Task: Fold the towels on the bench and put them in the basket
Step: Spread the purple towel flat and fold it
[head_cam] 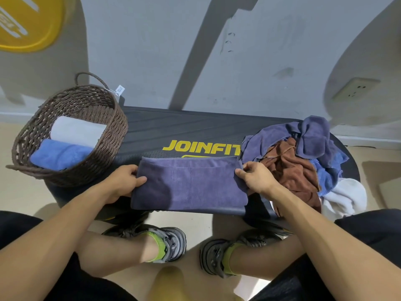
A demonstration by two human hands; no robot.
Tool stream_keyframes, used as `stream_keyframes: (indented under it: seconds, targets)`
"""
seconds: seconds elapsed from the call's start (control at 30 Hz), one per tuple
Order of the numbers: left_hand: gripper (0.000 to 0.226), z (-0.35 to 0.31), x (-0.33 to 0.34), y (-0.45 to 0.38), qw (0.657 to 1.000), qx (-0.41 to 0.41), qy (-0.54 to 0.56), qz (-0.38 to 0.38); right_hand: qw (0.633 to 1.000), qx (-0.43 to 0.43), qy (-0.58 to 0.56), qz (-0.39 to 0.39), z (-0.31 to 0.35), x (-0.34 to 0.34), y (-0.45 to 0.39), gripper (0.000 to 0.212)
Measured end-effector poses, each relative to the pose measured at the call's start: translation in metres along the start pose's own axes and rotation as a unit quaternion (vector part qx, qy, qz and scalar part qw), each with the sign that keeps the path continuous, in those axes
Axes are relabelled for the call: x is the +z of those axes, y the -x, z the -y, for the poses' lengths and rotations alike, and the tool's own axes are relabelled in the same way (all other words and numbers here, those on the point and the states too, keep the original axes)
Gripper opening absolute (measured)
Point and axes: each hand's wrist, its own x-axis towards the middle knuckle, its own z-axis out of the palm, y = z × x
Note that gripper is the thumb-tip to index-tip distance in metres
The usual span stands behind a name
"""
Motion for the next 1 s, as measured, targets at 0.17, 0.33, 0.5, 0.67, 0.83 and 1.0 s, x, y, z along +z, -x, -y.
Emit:
stream_keyframes:
  seconds: [0.17, 0.33, 0.5, 0.67, 0.83, 1.0]
  targets:
    - [0.018, 0.003, -0.005, -0.009, 0.999, 0.004, 0.02, -0.025, 0.998, 0.0, -0.063, -0.009, 0.0, 0.003, -0.004, 0.036]
    - [0.009, -0.001, 0.01, -0.014, 0.989, 0.067, -0.011, -0.13, 0.991, 0.03, -0.132, 0.015, 0.0, 0.004, -0.008, 0.024]
    - [0.008, -0.002, 0.013, -0.017, 0.977, 0.092, -0.068, -0.178, 0.994, -0.044, -0.073, -0.064, -0.003, 0.011, -0.004, 0.019]
    - [0.007, 0.001, 0.014, -0.021, 0.97, 0.115, -0.077, -0.2, 0.991, -0.048, -0.08, -0.1, -0.002, 0.017, -0.004, 0.014]
    - [0.008, 0.001, 0.015, -0.022, 0.969, 0.111, -0.068, -0.211, 0.99, -0.038, -0.083, -0.109, -0.002, 0.019, -0.004, 0.013]
    - [0.016, 0.0, 0.013, -0.015, 0.974, 0.081, -0.03, -0.211, 0.988, -0.027, -0.104, -0.113, -0.001, 0.017, -0.002, 0.017]
